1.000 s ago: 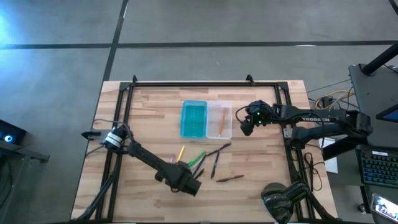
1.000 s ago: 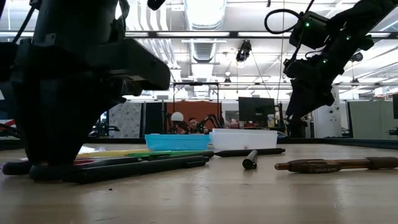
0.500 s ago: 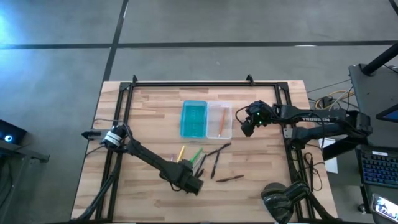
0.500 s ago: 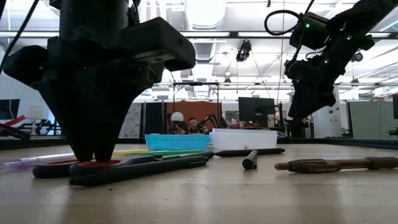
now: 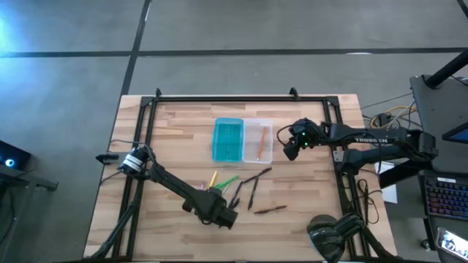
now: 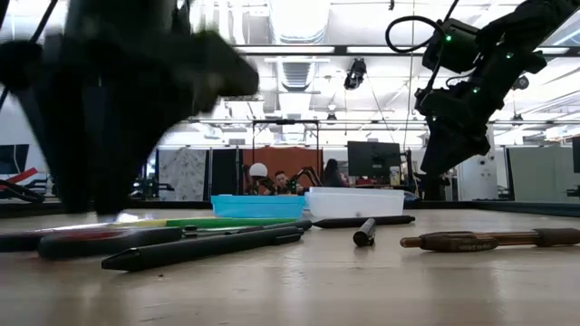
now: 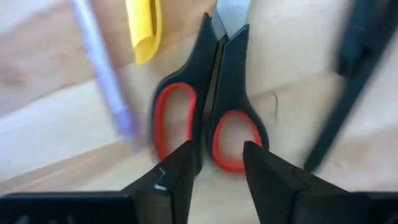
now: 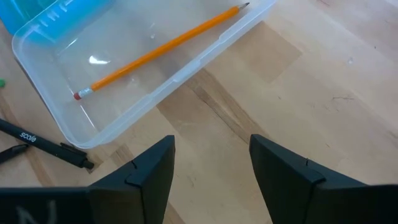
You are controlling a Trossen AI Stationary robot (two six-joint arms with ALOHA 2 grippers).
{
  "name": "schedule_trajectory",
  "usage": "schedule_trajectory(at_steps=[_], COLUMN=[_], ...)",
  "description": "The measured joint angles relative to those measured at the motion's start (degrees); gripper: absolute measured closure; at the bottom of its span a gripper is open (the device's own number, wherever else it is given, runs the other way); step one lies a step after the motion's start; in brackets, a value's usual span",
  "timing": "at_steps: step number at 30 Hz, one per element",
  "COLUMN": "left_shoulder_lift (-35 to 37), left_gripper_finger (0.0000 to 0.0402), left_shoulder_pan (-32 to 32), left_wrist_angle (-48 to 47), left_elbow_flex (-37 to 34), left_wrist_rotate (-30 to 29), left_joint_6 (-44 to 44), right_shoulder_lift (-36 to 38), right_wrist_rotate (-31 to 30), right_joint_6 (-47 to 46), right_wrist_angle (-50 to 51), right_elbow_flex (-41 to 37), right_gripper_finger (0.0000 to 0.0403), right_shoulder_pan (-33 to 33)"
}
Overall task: Pick & place school supplies into a supply box
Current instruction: Put the black scissors into the supply box
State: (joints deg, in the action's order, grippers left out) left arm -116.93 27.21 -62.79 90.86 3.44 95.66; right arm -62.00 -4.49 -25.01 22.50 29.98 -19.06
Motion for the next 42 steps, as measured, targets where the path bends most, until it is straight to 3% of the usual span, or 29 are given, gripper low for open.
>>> schedule_trajectory(at_steps=[6, 32, 36, 42], left_shoulder_lift=[0.7, 0.0, 0.0, -0.1], left_gripper_finger=[0.0242, 0.0240, 0.0257, 0.0322], left_shoulder_pan=[0.1, -0.2, -0.3, -0.9], left_wrist_angle=[-5.5, 9.0, 9.9, 10.9], left_elbow_flex=[3.3, -9.0, -10.3, -11.6], left_wrist_rotate=[-1.8, 2.0, 2.1, 2.2], left_joint_6=[-5.6, -3.5, -4.4, -6.0], right_shoulder_lift=[0.0, 0.0, 0.0, 0.0], right_wrist_rotate=[-0.1, -0.1, -0.1, -0.1], right_joint_6=[0.2, 0.2, 0.2, 0.2], right_wrist_angle=[-0.1, 0.0, 0.0, 0.0], right_elbow_flex=[-0.3, -2.0, -2.0, -2.0], right_gripper_finger=[0.0202, 0.0202, 0.0202, 0.0202], right_shoulder_pan=[-0.1, -0.1, -0.1, -0.1])
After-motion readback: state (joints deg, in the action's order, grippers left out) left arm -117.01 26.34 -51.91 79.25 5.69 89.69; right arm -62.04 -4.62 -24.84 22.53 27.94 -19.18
